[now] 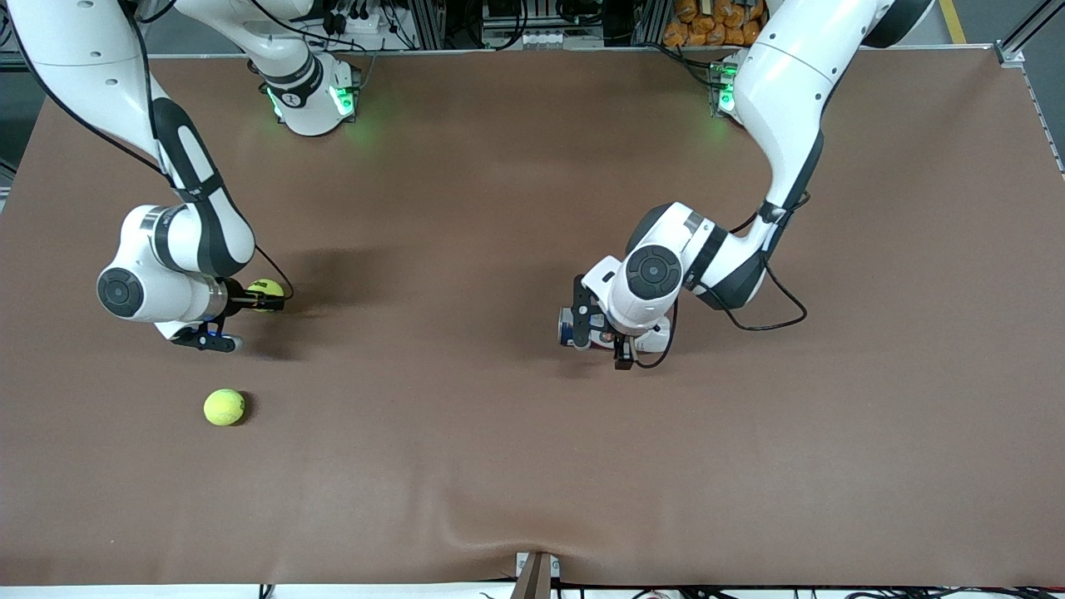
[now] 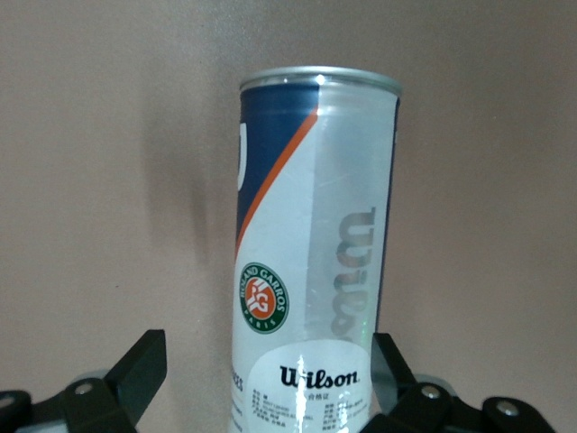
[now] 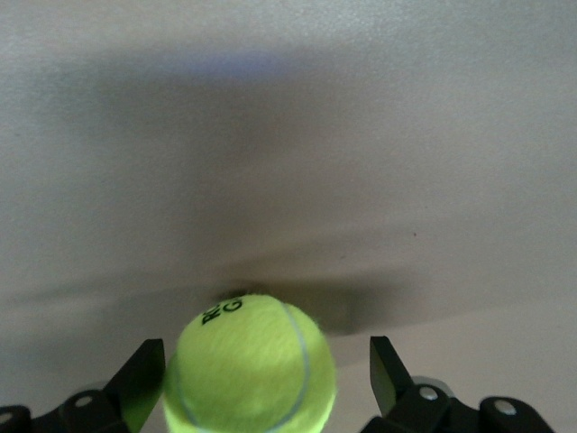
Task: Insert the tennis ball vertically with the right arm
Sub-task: 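Close the right gripper on the ball while the left gripper grasps the can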
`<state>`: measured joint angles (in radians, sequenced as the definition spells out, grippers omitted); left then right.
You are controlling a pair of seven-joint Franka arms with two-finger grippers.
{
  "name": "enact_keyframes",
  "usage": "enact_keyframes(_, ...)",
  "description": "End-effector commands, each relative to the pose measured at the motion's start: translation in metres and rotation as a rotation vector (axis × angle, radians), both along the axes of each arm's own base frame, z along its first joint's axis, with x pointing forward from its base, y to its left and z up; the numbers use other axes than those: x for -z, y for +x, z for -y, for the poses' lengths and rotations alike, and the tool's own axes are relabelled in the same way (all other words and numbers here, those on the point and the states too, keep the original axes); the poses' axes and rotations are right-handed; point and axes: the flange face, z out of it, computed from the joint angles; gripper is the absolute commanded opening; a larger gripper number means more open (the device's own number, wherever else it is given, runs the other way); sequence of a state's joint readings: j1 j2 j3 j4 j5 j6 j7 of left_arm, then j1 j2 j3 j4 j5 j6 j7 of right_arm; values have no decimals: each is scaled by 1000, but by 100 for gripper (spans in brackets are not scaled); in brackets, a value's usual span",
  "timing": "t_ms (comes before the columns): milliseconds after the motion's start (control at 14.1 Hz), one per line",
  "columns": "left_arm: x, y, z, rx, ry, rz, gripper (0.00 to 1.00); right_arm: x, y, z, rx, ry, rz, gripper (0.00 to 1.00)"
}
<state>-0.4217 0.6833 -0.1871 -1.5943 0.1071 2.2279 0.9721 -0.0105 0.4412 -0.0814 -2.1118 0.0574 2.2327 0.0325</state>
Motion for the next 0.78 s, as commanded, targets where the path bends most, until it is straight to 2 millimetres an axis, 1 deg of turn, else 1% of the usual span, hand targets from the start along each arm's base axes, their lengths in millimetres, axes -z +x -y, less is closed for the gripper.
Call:
enact_keyframes(0,4,-2,1,23,4,18,100,0,0,1,21,6,9,100)
enact_keyframes(71,4,-2,1,23,4,18,100,0,0,1,18,6,11,100)
enact_keyframes(213,9,-5,-2,25,10,8,100,3,-1,1,22,7,5,87)
enact_keyframes(355,11,-7,-1,27,13,4,100,4,0,1,24,8,5,67)
enact_keyframes(496,13,-8,-2,27,13,2,100,4,-1,1,24,8,3,55)
enact_keyframes(567,15,-8,-1,29,11,4,100,4,-1,0,22,8,2,51)
enact_keyframes(709,25,-11,0,29,9,1,100,4,-1,0,30,13,1,43)
